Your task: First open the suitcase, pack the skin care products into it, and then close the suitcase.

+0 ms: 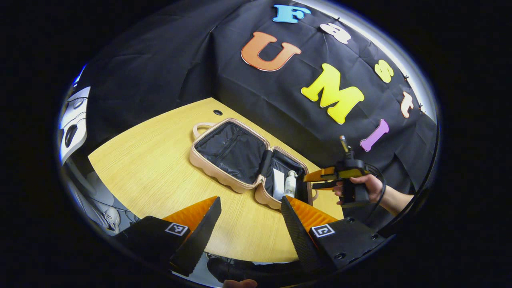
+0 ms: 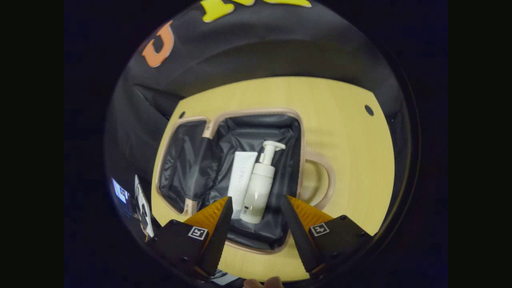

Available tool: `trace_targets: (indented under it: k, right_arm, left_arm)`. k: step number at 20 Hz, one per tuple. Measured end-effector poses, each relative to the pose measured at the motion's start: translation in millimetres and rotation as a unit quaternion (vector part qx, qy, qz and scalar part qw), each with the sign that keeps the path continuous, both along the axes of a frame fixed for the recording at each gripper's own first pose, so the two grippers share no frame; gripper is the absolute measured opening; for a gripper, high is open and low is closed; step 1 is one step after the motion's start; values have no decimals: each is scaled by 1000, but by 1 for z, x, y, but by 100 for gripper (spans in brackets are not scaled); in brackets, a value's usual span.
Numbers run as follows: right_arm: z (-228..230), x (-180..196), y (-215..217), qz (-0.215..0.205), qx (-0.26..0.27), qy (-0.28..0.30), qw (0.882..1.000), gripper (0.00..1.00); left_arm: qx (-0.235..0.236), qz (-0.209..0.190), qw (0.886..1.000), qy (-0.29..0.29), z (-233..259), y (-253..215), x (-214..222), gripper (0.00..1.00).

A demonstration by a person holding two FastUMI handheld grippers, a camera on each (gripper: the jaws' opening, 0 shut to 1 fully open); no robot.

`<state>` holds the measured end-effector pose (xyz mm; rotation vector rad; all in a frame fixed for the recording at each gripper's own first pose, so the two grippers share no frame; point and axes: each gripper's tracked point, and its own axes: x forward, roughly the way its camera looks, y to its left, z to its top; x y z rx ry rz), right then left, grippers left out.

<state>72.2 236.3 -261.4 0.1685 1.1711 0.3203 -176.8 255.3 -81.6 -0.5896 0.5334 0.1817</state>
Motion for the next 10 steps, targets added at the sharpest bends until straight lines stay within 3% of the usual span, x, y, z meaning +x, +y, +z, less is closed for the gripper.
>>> trace_targets:
  k: [1, 4, 10]
  right_arm:
    - [17, -9, 3, 14, 22, -22, 999, 75]
    - [58, -35, -1, 58, 52, -91, 993, 75]
    - [113, -66, -31, 118, 52, -192, 973, 75]
  left_arm:
    - [-2, 5, 1000, -1, -2, 9, 5, 96]
    - [-45, 23, 998, -21, 8, 26, 32, 96]
    - [-64, 27, 996, -61, 6, 94, 90, 96]
